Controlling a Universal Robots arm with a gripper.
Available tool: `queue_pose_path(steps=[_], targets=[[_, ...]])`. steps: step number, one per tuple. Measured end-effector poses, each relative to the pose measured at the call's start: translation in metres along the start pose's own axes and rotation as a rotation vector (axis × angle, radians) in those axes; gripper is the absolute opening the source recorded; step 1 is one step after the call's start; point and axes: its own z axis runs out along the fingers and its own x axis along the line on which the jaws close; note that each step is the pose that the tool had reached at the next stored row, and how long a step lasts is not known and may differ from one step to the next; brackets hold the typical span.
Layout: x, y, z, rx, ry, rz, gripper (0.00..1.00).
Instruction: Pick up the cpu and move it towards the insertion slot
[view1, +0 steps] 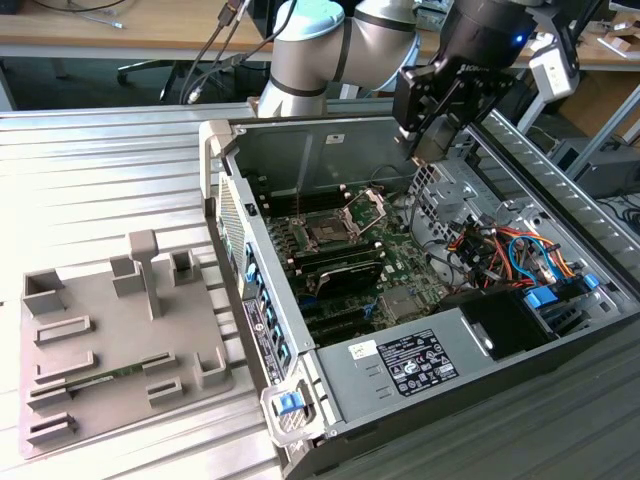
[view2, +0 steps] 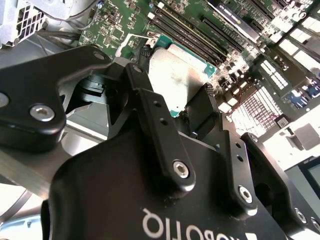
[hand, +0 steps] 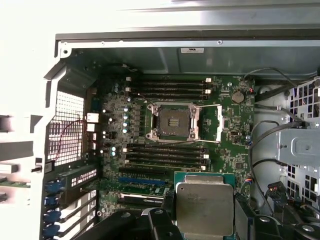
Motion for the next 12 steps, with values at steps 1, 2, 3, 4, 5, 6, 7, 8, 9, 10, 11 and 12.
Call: queue_pose_path(steps=[1,2,3,4,5,6,7,8,9,10,11,12], targets=[[0.0,0.0,0.0002,0.0,0.0,0.0,0.55],[0.0,0.0,0.0005,0.0,0.0,0.0,0.55],[0.0,0.0,0.0008,0.0,0.0,0.0,0.55],[0.0,0.0,0.0009,0.0,0.0,0.0,0.55],[0.0,0.0,0.0011,0.0,0.0,0.0,0.55],[0.0,0.0,0.0013,0.0,0.0,0.0,0.55],[0.0,-0.0001,0.0016,0.0,0.0,0.0,0.55],[0.0,-0.0001,0.0018,0.0,0.0,0.0,0.55],[0.0,-0.0001,0.002,0.0,0.0,0.0,0.55],[0.0,-0.0001,0.0022,0.0,0.0,0.0,0.55],[0.0,-0.0001,0.0024,-0.0001,0.0,0.0,0.55],[0.0,-0.0001,0.0027,0.0,0.0,0.0,0.55]])
